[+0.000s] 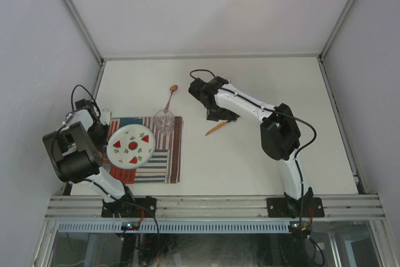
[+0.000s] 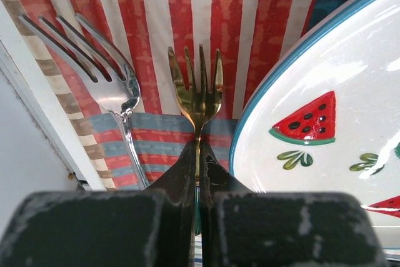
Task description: Set the dinner table for one person
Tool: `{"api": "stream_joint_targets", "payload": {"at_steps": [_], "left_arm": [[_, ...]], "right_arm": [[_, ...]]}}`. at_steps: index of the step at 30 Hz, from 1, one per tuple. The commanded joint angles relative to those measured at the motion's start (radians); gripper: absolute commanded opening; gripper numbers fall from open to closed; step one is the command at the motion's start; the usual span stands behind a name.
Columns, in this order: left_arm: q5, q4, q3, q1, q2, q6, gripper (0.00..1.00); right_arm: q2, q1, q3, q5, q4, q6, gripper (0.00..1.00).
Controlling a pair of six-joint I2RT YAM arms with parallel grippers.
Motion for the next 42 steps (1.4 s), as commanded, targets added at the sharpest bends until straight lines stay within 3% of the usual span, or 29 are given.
{"api": "stream_joint_targets", "payload": {"at_steps": [1,4,9,16,22,34,38,42], "left_arm": [[-0.009,0.014,-0.020,0.009,-0.039,-0.009,0.00],[-0.022,0.019,-0.017,0.010,-0.036,-0.013,0.04],[-0.017,0.033,-0.022,0.017,-0.067,-0.026,0.29],[-0.020,0.034,-0.023,0.020,-0.075,-0.027,0.33],[0.016,0.017,-0.015,0.021,-0.106,-0.044,0.48],[0.077,-0.061,-0.012,0.015,-0.245,-0.057,0.49],[0.079,-0.085,-0.003,0.008,-0.272,-0.064,0.49],[0.101,-0.126,0.011,0.004,-0.300,-0.065,0.49]], "right_arm": [[-0.015,0.004,0.002,0.021,0.011,0.006,0.70],[-0.013,0.004,0.003,0.021,0.013,0.007,0.70],[-0.028,0.004,-0.013,0.021,0.032,0.011,0.72],[-0.052,0.005,-0.033,0.031,0.049,0.017,0.73],[-0.098,0.024,-0.072,0.069,0.102,0.015,0.75],[-0.177,0.020,-0.144,0.044,0.159,-0.012,0.80],[-0.159,-0.008,-0.165,-0.105,0.300,-0.137,0.85],[-0.066,-0.025,-0.011,-0.157,0.342,-0.277,0.88]]}}
